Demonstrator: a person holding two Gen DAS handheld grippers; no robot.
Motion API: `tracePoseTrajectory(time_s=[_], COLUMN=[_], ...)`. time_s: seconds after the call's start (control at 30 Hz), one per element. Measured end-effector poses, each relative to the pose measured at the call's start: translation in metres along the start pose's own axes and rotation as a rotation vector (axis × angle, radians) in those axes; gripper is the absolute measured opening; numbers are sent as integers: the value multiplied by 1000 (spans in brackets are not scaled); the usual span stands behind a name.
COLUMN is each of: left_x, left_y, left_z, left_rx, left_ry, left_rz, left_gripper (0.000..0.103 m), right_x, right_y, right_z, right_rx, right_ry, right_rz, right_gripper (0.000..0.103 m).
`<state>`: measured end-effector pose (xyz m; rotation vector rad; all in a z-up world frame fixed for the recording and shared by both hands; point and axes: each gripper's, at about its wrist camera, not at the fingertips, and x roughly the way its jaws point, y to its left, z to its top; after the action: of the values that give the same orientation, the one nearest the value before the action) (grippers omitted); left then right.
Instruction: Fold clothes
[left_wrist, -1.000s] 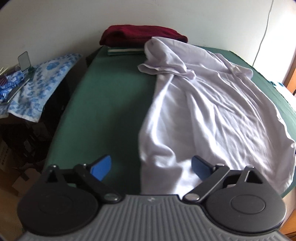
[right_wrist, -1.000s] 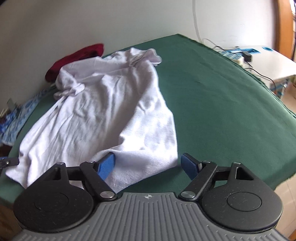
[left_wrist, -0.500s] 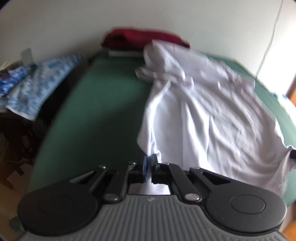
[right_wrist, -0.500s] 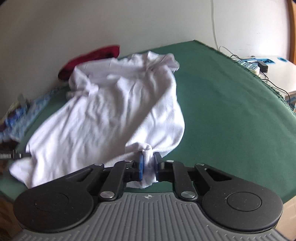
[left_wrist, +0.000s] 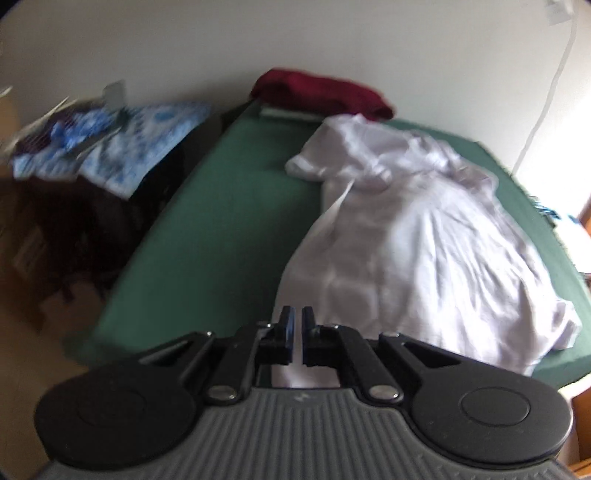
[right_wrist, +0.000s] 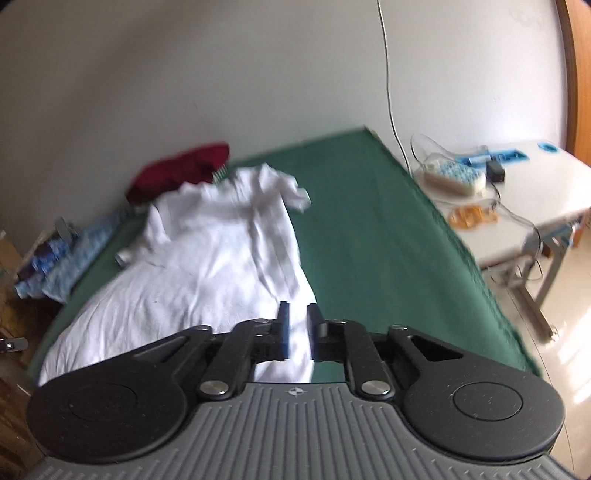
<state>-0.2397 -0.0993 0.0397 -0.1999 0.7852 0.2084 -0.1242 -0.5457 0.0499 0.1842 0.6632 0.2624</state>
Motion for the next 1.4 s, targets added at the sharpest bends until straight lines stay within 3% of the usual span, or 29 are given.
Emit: tracePoseTrajectory(time_s=[0.03, 0.07, 0.1, 0.13, 0.2, 0.3, 0.37, 0.4, 0.43, 0.5, 0.63, 0.73, 0.87, 0.93, 0.97, 1.0, 1.03, 1.07, 1.1, 1.13, 1.2, 1.27, 1.3, 1.33, 1.37, 1.4], left_x=[6, 11, 18, 24, 36, 53, 68, 69, 67, 59, -8, -25, 3, 5, 4, 5, 11, 18, 26, 36, 55, 66, 72, 70, 68, 66], left_y=[2, 7, 9, 6, 0, -20, -30, -36, -38, -37, -39, -35, -21, -20, -24, -29, -34, -38, -42, -45, -54, -60, -62, -59, -57, -54], left_z=[-5, -7, -8, -8, -8, -9, -15, -15, -11, -4, -2, -11, -23, -23, -22, -22, -21, -21, -19, -16, -11, -10, -10, -10, -9, -8], left_rx=[-22, -43, -53, -38, -6, 49, 86, 105, 91, 56, 112, 134, 79, 59, 70, 91, 108, 125, 127, 131, 155, 182, 189, 178, 167, 155], left_ry=[12, 16, 25, 31, 44, 78, 126, 102, 122, 152, 31, 24, 135, 146, 130, 106, 88, 71, 52, 61, 85, 99, 107, 101, 96, 90], left_rz=[16, 8, 6, 10, 19, -3, 6, 31, 11, -28, -77, -44, 35, 17, 11, 26, 41, 56, 51, 53, 60, 61, 64, 84, 104, 125], left_gripper=[0, 3, 24, 44, 65, 67, 56, 36, 6, 0, 0, 0, 0, 0, 0, 11, 42, 58, 74, 76, 66, 41, 25, 0, 0, 0], right_x=[6, 14, 22, 31, 45, 64, 70, 73, 75, 58, -8, -40, -9, 10, 11, 6, -1, -8, -9, -7, 12, 35, 45, 52, 59, 66], right_y=[-1, -2, -3, -1, 5, 17, 24, 24, 25, 16, -10, -25, -18, -9, -5, -3, -1, 1, 5, 9, 22, 31, 30, 26, 22, 18], right_z=[-10, -16, -23, -25, -31, -36, -38, -34, -30, -13, 24, 28, -10, -21, -22, -19, -14, -8, -2, 2, 6, 2, -1, -2, -4, -5], right_rx=[-6, -1, 4, -11, -59, -128, -158, -149, -140, -70, -1, -100, -223, -320, -352, -359, -340, -321, -297, -284, -322, -380, -382, -351, -321, -291], right_ry=[1, 18, 36, 64, 99, 128, 113, 133, 151, 118, -11, 12, 174, 244, 236, 186, 132, 79, 46, 24, 32, 37, 39, 66, 92, 119], right_rz=[-25, -30, -35, -23, 14, 18, 12, 36, 60, 137, 298, 308, 144, -4, -74, -91, -61, -30, 14, 67, 102, 54, 27, 20, 13, 7], right_gripper=[38, 49, 66, 67, 67, 67, 55, 21, 7, 6, 6, 7, 15, 30, 33, 36, 45, 52, 68, 77, 76, 71, 66, 56, 48, 30])
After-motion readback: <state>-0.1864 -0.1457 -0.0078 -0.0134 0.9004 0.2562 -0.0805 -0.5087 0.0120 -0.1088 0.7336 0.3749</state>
